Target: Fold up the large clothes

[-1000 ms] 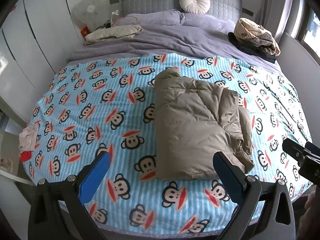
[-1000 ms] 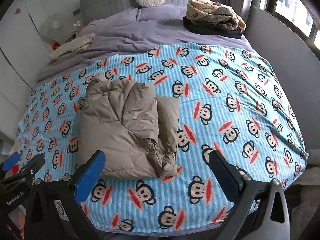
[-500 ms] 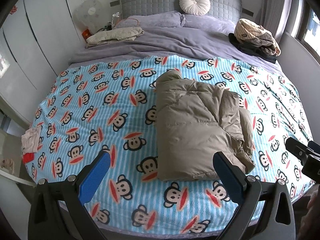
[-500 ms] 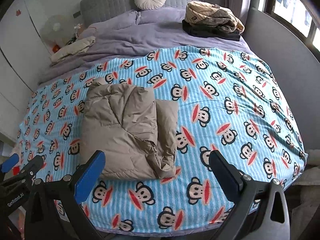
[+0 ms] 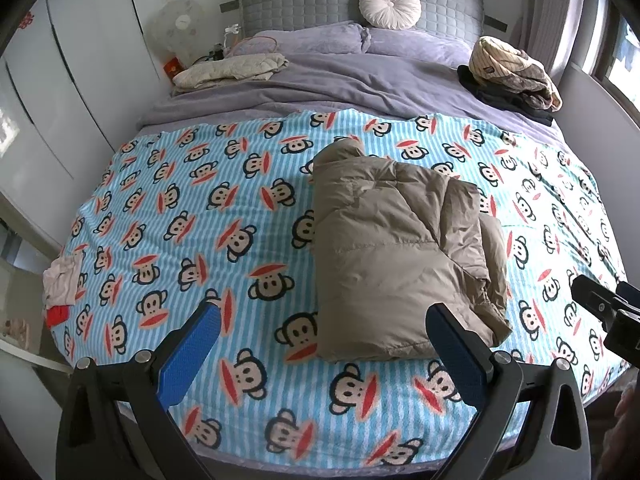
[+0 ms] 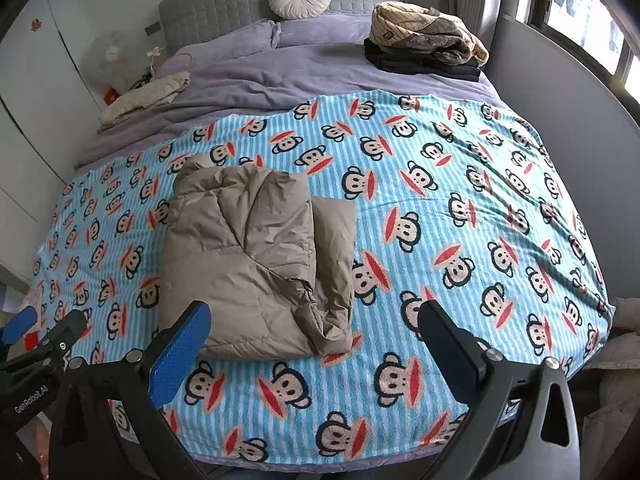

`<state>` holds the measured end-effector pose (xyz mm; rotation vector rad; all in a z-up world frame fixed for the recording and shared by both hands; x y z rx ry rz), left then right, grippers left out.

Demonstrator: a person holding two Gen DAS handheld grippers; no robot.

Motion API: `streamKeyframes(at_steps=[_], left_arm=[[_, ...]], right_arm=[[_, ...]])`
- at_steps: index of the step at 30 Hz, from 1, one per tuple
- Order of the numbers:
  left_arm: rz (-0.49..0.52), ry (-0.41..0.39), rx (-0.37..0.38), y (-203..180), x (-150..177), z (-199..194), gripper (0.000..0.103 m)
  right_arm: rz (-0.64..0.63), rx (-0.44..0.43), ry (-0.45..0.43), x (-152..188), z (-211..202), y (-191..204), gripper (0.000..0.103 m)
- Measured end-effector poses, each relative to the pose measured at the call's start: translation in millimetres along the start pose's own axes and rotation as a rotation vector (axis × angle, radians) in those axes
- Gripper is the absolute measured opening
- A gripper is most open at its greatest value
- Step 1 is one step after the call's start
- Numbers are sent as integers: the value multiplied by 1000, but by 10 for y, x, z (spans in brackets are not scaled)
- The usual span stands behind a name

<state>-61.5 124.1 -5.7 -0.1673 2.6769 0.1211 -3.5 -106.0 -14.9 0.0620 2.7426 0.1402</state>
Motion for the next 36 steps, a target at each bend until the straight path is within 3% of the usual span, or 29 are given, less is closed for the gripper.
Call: streamKeyframes(at_steps=[36], left_arm=[[10,2,-5,62,-4,31,102]], right_arm=[[-2,-1,2,-4,2,-8,103]])
Point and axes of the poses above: each gripper's, at about its wrist camera, not at the fingertips, and z roughly the way its jaws point, y to its left, x to its underside, the point moved 2 cm from there along z, roughly the way its jaws point, and after that the axes turned 6 degrees about y, right-handed, at the moved point
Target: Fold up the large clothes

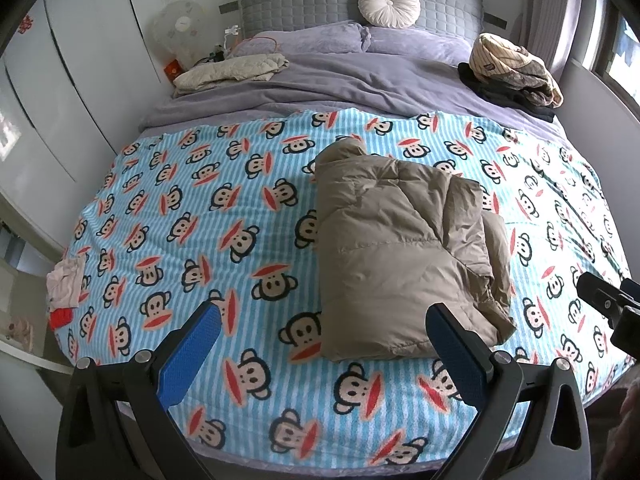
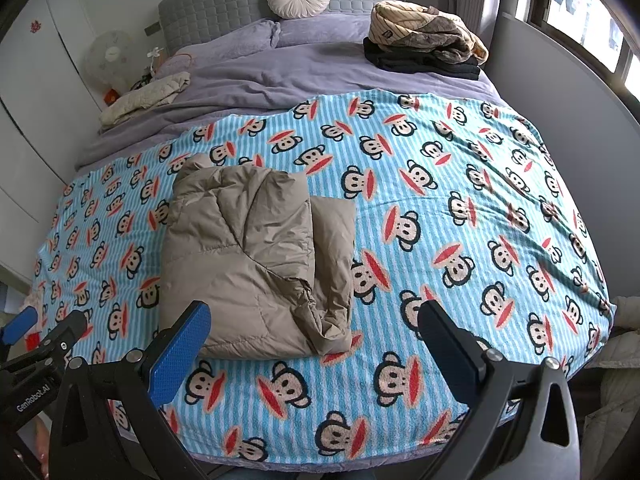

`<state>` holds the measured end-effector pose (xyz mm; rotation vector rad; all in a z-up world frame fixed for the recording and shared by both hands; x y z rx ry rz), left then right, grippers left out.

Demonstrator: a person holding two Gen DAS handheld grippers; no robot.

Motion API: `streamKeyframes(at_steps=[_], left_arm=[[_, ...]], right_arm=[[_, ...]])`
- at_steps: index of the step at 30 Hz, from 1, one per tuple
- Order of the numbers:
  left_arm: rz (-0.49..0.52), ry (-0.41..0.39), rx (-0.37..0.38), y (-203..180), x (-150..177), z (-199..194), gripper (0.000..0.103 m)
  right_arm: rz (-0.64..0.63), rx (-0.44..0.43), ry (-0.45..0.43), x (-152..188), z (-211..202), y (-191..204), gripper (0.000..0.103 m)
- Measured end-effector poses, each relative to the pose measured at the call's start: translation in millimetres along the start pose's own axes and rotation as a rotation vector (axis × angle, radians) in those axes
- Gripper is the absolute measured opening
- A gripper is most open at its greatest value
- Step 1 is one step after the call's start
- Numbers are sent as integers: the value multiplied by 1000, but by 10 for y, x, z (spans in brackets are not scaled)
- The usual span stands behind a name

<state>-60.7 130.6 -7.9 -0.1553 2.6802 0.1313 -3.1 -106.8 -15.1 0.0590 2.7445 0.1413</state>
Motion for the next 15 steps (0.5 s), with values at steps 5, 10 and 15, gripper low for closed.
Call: streamKeyframes(at_steps=[5,10,15], left_arm=[[0,-10,-3,-5,2,-8,103],[11,-25,-4,11,-8,-25,103],[16,-23,2,-8,-9,-35,103]], right_arm=[[2,0,0,7,4,11,103],[4,1,0,10,3,16,103],[6,2,0,13,-4,20,103]])
Point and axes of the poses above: each gripper's, at about its wrist camera, not at the fingertips, and z roughly the way its jaws point, y to its left, x to its underside, the point moved 2 cm from there along z, roughly the way its jaws point, and after that the axes turned 6 degrees about y, right-handed, at the moved point
